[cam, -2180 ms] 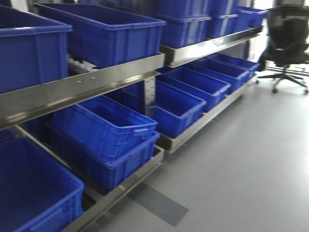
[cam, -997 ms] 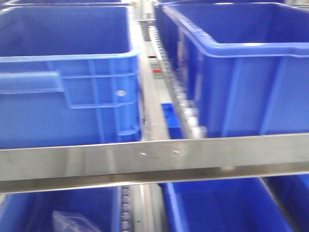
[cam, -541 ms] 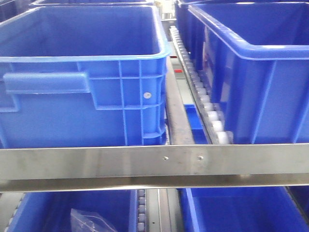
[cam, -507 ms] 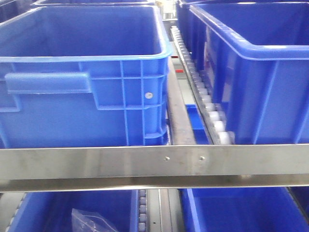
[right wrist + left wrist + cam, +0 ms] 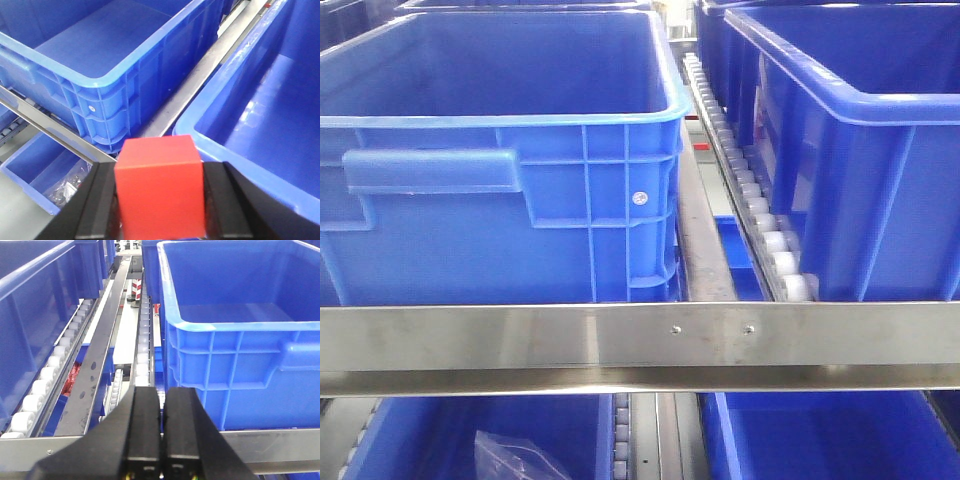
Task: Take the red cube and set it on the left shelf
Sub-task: 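Lower the red cube into a blue bin on the shelf and open the right gripper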
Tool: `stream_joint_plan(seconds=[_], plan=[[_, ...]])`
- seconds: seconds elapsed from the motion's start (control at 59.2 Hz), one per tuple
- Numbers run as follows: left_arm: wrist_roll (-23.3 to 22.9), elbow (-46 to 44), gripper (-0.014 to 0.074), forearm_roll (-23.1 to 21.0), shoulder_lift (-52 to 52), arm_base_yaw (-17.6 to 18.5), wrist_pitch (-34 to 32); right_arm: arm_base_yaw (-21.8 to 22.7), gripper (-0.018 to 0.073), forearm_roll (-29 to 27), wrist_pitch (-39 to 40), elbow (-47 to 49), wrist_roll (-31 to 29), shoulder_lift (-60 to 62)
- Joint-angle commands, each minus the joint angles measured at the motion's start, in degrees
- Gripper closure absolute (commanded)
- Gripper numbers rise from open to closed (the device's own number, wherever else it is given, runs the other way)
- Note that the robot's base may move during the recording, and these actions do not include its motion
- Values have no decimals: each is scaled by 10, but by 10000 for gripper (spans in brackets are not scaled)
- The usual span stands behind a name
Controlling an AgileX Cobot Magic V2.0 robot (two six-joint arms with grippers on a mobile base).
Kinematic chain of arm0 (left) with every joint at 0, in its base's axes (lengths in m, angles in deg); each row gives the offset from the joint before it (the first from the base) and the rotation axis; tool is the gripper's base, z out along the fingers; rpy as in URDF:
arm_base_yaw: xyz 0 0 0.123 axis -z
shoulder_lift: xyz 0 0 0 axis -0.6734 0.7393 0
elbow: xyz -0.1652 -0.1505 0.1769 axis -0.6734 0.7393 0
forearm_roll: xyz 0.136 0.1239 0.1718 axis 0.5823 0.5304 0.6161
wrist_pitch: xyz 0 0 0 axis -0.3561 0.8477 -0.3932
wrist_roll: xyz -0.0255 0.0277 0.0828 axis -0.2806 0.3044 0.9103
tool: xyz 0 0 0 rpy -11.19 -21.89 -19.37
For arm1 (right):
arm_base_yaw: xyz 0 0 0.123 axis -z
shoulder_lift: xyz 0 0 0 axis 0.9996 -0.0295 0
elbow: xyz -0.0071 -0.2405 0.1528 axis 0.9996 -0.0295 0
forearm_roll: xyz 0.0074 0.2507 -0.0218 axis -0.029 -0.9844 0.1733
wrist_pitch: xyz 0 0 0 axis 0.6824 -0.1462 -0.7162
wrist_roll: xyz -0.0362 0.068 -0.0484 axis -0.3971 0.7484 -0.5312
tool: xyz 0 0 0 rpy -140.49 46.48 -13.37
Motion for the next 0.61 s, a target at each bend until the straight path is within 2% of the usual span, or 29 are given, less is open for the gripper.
stream_joint_plan(seconds=[0.0,0.591], plan=[[0,13,495,-2,-9,4,-50,2,504,-9,44,17,-5,0],[0,13,495,-2,-9,4,-50,2,504,-11,46,17,-5,0]])
